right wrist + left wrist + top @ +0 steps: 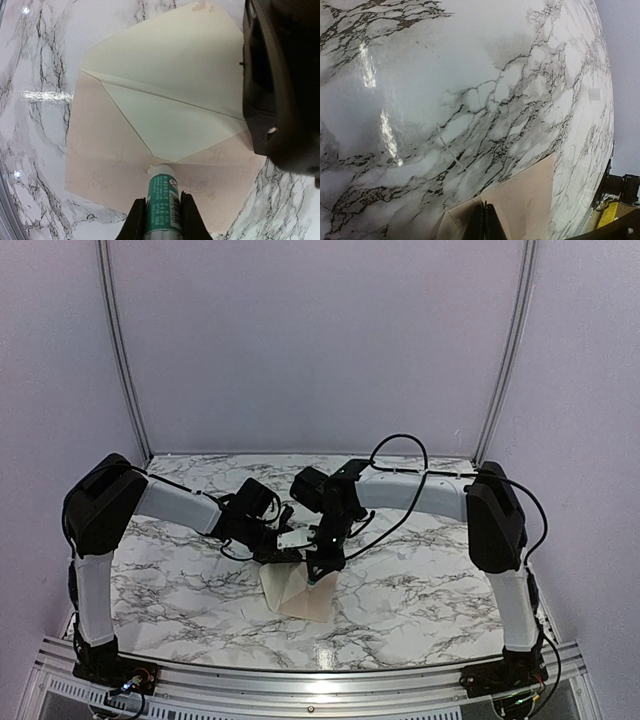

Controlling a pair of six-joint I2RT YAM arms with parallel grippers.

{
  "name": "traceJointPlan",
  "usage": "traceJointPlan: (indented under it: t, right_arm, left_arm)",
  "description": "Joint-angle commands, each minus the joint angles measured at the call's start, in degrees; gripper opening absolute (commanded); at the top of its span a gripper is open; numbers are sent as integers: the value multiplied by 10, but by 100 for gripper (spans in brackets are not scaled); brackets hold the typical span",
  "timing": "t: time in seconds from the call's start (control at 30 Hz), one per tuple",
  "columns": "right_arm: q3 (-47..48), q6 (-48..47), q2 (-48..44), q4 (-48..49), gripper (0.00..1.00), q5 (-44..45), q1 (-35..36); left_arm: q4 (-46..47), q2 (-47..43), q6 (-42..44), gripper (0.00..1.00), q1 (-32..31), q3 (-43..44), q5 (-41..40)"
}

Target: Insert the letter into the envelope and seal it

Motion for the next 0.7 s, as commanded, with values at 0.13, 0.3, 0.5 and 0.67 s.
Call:
traceJointPlan:
  t: [0.13,0.3,0.5,0.67]
  right_arm:
    - [-15,5,9,14,0,5,9]
    - [-16,1,9,1,0,-15,17]
    - [-19,-2,9,-12,0,-29,22]
    - [-21,-7,11,-21,0,-36,25]
  left_arm:
    - [-22,20,11,0,1,8,-13]
    - [-37,20,14,0,1,7,-19]
    - [-42,19,16,0,1,5,-21]
    - [-44,20,18,0,1,6,-22]
